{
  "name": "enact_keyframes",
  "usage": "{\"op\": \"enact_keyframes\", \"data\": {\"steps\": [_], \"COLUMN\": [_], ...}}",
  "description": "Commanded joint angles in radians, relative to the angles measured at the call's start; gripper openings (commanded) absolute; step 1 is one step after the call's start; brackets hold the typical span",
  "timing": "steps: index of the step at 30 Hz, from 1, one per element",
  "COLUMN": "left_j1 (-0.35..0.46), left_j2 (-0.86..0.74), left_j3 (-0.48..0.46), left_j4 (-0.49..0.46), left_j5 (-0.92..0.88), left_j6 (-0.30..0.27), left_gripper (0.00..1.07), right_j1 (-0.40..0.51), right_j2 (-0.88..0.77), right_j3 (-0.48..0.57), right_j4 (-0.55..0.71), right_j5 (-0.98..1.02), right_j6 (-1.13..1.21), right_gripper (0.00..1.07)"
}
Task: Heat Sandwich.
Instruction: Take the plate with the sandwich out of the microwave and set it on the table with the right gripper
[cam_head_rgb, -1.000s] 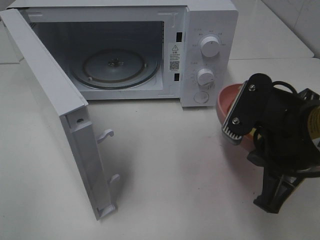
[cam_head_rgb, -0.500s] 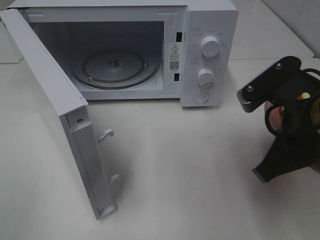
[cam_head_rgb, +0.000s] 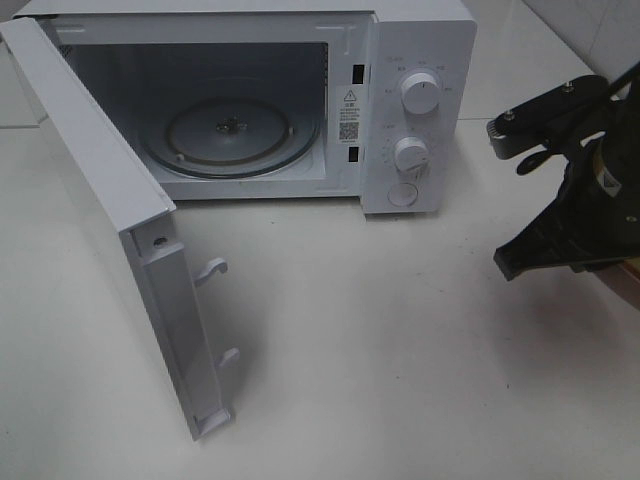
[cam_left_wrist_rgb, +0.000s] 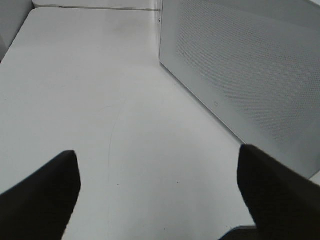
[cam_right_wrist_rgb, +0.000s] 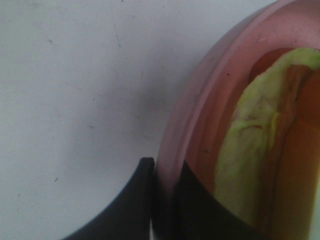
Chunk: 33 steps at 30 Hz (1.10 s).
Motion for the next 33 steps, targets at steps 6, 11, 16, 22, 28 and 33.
{"op": "enact_keyframes", "data": {"steps": [6, 11, 16, 22, 28, 33], "left_j1": [-0.006, -0.006, -0.006, -0.006, -0.006, -0.006], "left_j2": [-0.007, -0.007, -0.007, -0.007, -0.007, -0.007], "left_j3": [0.001, 0.001, 0.001, 0.001, 0.001, 0.001], "left_j4": [-0.001, -0.001, -0.001, -0.001, -0.001, -0.001], "left_j5": [-0.013, -0.013, -0.013, -0.013, -0.013, -0.013], "left_j6": [-0.006, -0.006, -0.006, -0.006, -0.006, -0.006], "left_gripper": [0.81, 0.81, 0.81, 0.81, 0.81, 0.81], "right_j1": [-0.136, -0.226, -0.263, -0.304, -0.32, -0.32], "right_j2": [0.096, 0.158, 0.201, 0.281, 0.375, 0.417], "right_j3": [-0.105, -0.119, -0.119, -0.119, -0.119, -0.119], "right_j4": [-0.017, -0.006, 0.002, -0.001, -0.015, -0.018], "right_j5": [0.0, -0.066, -0.11, -0.172, -0.243, -0.285], "right_j6": [-0.034, -0.068, -0.07, -0.073, -0.1, -0.114], "right_gripper": [0.0, 0.0, 0.0, 0.0, 0.01, 0.03]}}
